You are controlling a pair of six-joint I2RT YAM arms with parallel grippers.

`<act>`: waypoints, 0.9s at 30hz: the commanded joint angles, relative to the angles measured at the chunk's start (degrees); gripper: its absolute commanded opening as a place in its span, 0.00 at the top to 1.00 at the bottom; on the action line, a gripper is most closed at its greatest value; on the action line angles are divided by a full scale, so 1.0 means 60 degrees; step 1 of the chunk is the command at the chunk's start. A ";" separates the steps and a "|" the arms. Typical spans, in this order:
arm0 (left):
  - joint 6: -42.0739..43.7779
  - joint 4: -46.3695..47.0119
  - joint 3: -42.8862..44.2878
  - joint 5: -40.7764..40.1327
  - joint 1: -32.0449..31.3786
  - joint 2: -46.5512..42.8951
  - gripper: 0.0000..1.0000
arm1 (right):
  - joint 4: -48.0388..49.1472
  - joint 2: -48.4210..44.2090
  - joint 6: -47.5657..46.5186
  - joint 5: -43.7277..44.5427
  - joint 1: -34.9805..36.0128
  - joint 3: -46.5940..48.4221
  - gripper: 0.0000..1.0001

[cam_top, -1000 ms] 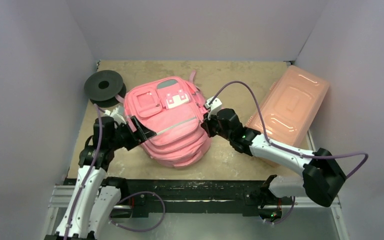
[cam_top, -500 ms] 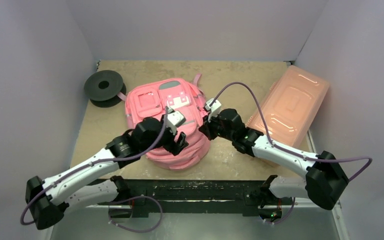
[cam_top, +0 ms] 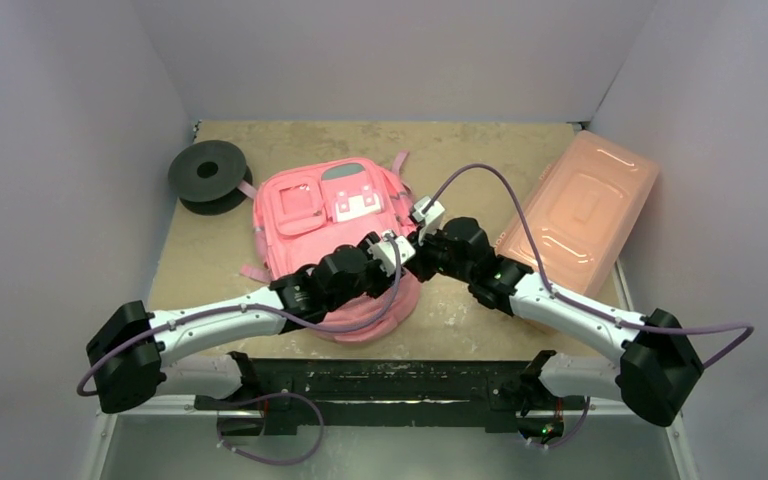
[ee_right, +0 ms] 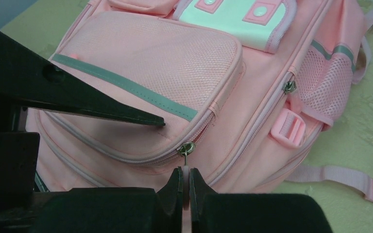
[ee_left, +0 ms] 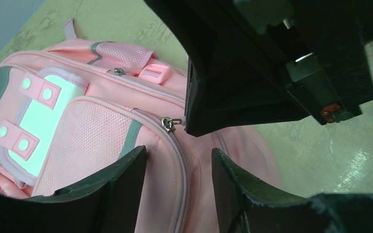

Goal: Pack the student bag
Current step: Zip the student bag at the center of the board.

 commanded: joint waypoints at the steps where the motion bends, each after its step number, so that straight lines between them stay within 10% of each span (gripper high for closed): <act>1: 0.0129 0.1104 -0.0421 -0.1196 -0.0145 0.0170 0.57 | 0.0370 -0.0553 0.0172 -0.0622 0.0063 0.0368 1.00; 10: -0.0629 0.0919 -0.1619 -0.2370 -0.0156 -0.0690 1.00 | 0.0185 -0.0430 0.0123 0.0722 0.0199 0.0454 1.00; 27: -0.2058 -0.0081 -0.2778 -0.1773 -0.0167 -0.3082 1.00 | -0.0431 0.2679 0.0095 0.3959 0.0067 0.2989 1.00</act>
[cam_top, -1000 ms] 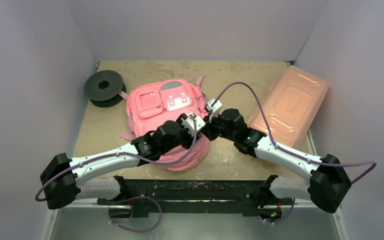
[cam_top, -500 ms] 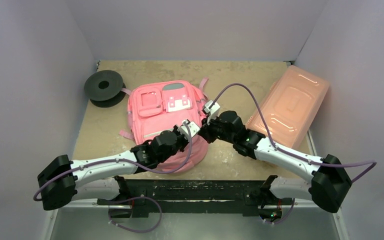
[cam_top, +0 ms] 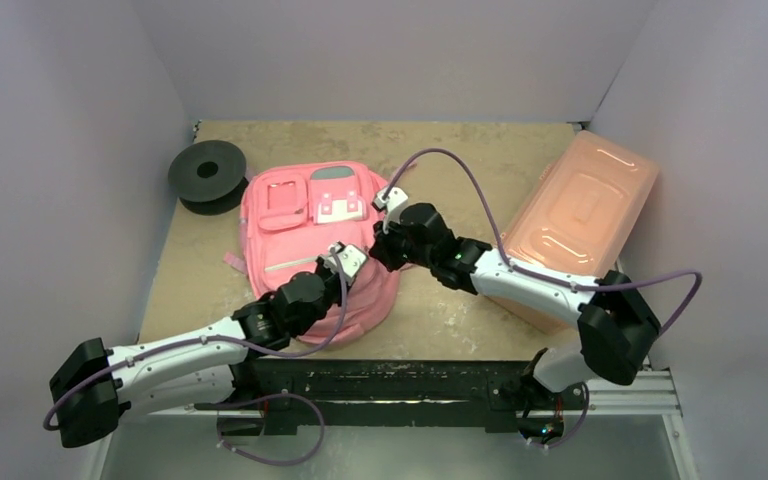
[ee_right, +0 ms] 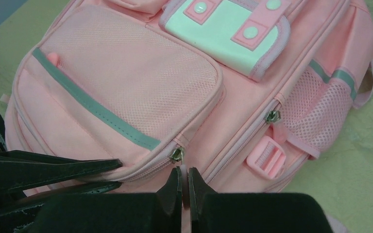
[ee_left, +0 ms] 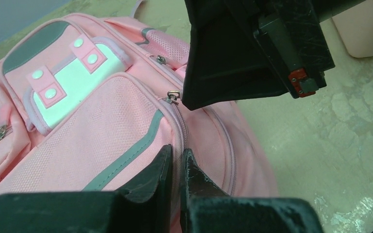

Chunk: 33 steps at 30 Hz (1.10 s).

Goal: Pack the student bag
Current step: Zip the student bag at the center of the board, then reset both arms

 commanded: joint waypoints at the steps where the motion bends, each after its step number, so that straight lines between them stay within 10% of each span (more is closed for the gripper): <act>1: -0.1321 -0.1546 0.0306 0.0059 -0.0055 -0.0192 1.00 | -0.0119 0.0365 -0.0353 0.2914 -0.0596 0.0957 1.00; 14: -0.4498 -0.5332 0.3192 -0.0093 -0.0032 -0.1031 0.08 | -0.2504 -0.2667 0.0264 0.2861 -0.0603 0.0783 0.02; 33: -0.1200 -0.7837 0.8235 -0.3103 -0.0017 -0.4050 0.04 | -0.4627 -0.6549 -0.0933 0.6086 -0.0596 0.3952 0.01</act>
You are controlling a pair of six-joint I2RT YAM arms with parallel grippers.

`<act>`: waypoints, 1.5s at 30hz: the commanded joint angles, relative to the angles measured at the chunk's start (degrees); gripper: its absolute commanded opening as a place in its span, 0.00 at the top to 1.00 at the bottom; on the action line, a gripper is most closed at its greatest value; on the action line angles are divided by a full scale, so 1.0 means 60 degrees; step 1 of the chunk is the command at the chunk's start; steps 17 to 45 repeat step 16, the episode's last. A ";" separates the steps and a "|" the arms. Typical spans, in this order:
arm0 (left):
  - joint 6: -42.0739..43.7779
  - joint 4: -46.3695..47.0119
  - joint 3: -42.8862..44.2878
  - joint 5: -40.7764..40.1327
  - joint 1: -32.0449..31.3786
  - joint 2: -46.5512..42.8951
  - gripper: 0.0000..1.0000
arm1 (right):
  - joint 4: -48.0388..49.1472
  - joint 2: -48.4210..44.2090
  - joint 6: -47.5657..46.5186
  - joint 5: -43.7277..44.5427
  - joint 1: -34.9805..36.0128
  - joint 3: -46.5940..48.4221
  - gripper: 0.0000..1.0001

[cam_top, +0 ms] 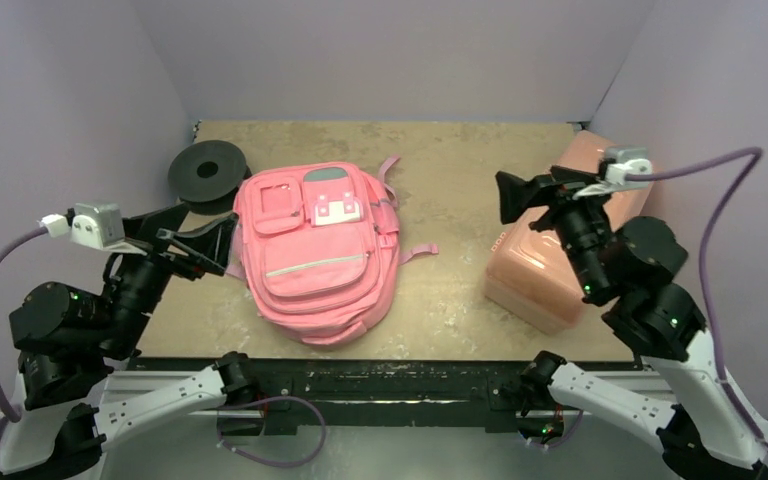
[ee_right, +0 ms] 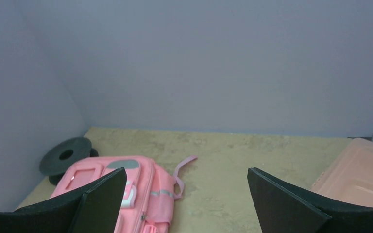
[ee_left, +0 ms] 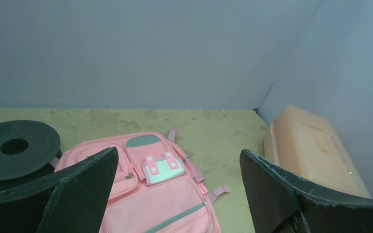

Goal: Pack the student bag
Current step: Reset both arms

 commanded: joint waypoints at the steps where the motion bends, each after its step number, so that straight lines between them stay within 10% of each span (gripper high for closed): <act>1: 0.1069 -0.0327 0.0275 -0.0442 0.0001 0.0000 0.04 | -0.0477 -0.0523 -0.0314 0.0966 0.0005 0.0489 0.01; 45: 0.0863 -0.0350 0.0027 -0.0468 0.0001 -0.0346 0.04 | -0.0228 -0.1668 0.0080 0.1289 0.0005 0.0138 0.01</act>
